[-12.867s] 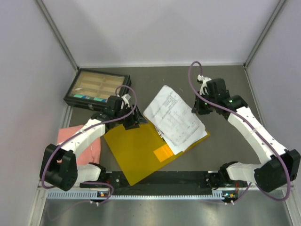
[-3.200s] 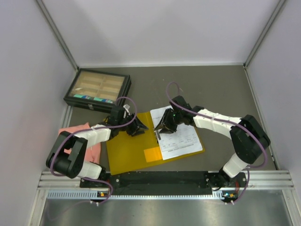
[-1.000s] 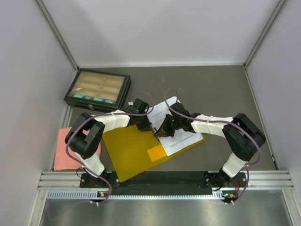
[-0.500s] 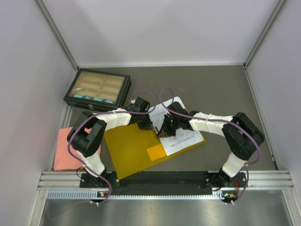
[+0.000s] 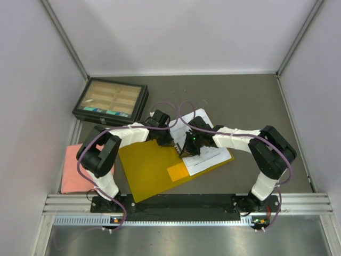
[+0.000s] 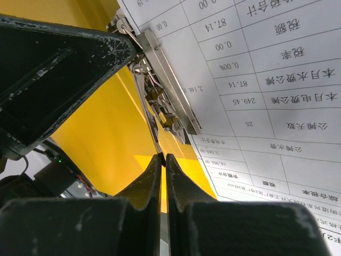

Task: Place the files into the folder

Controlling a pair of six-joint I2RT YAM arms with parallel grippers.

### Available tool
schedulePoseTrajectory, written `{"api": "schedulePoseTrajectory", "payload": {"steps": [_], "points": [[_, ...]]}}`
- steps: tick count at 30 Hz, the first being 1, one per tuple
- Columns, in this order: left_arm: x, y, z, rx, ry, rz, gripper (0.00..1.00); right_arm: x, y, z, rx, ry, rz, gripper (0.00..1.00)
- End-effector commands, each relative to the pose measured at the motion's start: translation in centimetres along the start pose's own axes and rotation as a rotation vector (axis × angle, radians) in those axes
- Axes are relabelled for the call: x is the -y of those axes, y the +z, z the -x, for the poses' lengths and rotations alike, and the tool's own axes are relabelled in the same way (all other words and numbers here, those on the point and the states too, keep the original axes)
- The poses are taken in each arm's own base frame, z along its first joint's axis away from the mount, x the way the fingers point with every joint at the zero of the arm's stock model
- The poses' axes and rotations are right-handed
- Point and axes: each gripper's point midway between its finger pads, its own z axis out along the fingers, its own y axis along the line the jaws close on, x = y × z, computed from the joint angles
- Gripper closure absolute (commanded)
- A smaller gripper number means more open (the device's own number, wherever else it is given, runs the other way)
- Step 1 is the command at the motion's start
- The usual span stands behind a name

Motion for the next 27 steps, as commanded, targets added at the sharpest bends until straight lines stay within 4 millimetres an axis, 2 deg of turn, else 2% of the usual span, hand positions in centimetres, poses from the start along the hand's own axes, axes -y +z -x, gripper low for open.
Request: {"api": "schedulePoseTrajectory", "payload": {"steps": [1, 15, 20, 24, 27], "points": [[-3.8, 1.2, -1.8, -0.050, 0.054, 0.127, 1.00, 6.2, 1.4, 0.8, 0.056, -0.005, -0.231, 1.00], [-4.4, 1.5, -2.1, -0.051, 0.054, 0.139, 1.00, 9.4, 2.7, 0.6, 0.058, 0.009, -0.299, 1.00], [-4.4, 1.6, -2.3, -0.055, 0.044, 0.134, 1.00, 11.1, 4.0, -0.1, 0.038, 0.026, -0.330, 1.00], [-4.6, 1.4, -2.4, -0.055, 0.033, 0.134, 1.00, 10.5, 5.1, -1.1, 0.003, 0.058, -0.254, 1.00], [-4.3, 1.4, -2.6, -0.056, 0.023, 0.115, 1.00, 8.5, 5.3, -0.8, -0.003, 0.058, -0.164, 1.00]]}}
